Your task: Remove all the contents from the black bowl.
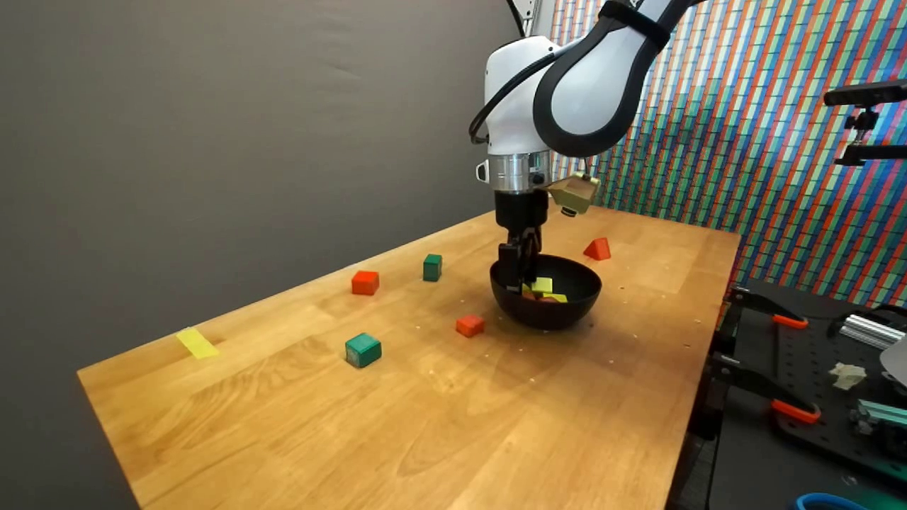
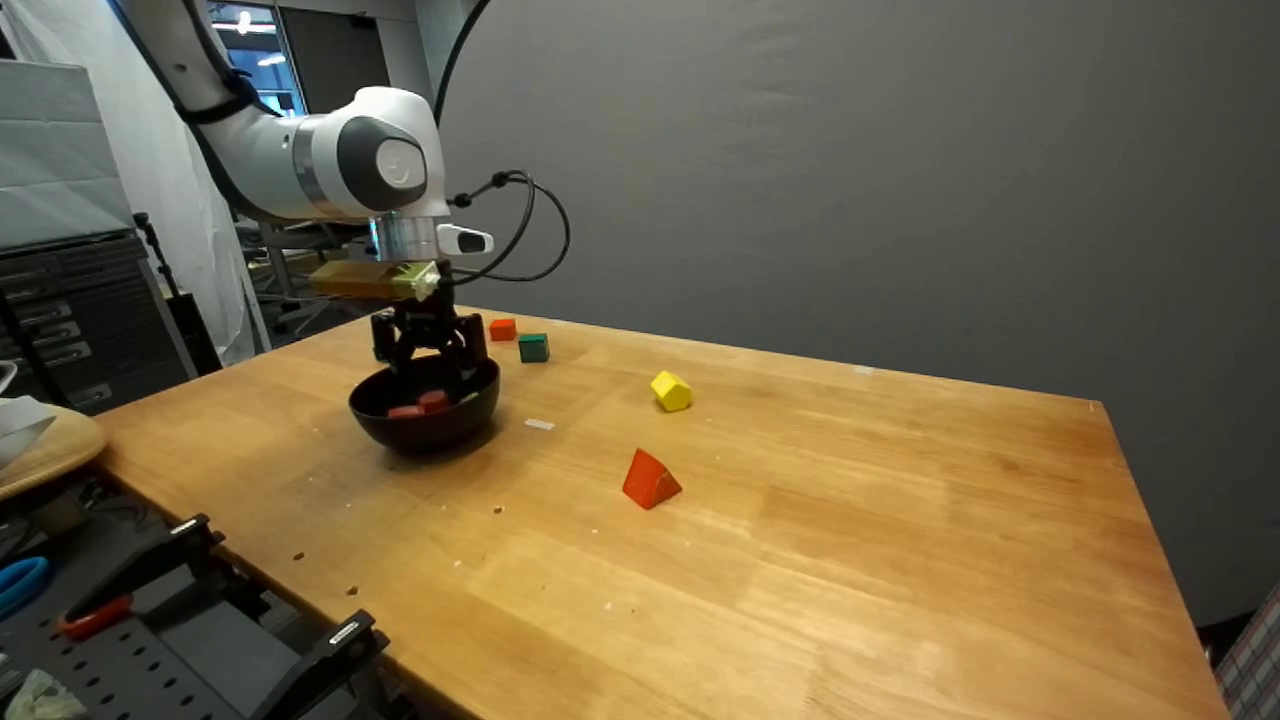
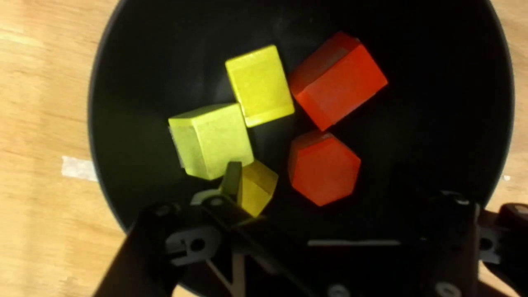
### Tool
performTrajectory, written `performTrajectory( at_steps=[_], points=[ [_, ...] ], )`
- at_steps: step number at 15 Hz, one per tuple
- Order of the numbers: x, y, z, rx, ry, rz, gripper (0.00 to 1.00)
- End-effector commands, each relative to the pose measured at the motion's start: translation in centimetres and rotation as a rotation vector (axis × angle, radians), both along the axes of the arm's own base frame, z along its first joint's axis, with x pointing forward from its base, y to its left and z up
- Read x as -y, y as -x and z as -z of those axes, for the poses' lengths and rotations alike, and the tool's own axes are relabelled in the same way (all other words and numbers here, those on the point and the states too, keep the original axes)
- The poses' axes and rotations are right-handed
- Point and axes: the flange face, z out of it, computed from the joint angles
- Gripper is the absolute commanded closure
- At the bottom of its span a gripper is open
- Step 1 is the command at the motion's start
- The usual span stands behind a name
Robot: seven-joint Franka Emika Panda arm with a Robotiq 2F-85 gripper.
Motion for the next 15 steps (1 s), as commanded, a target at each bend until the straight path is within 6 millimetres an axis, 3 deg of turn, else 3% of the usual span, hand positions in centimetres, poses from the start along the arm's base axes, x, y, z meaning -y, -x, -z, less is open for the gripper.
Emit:
performTrajectory(
  at_steps=[1, 4, 6, 8, 11, 12, 15],
  points=[
    [-0.5, -0.1, 0.5, -0.020, -0.006, -0.001, 0.42],
    [-0.5, -0.5, 1.6, -0.028, -0.024, 0.000, 0.48],
    [-0.4, -0.6, 2.1, -0.034, -0.025, 0.008, 0.42],
    [-0.3, -0.6, 2.3, -0.033, -0.025, 0.017, 0.46],
    [-0.3, -0.4, 1.3, 0.009, -0.010, 0.041, 0.61],
    [-0.3, -0.2, 0.7, 0.034, -0.004, 0.054, 0.79],
    [-0.4, 0.4, -1.0, 0.124, -0.005, 0.099, 0.75]
  ],
)
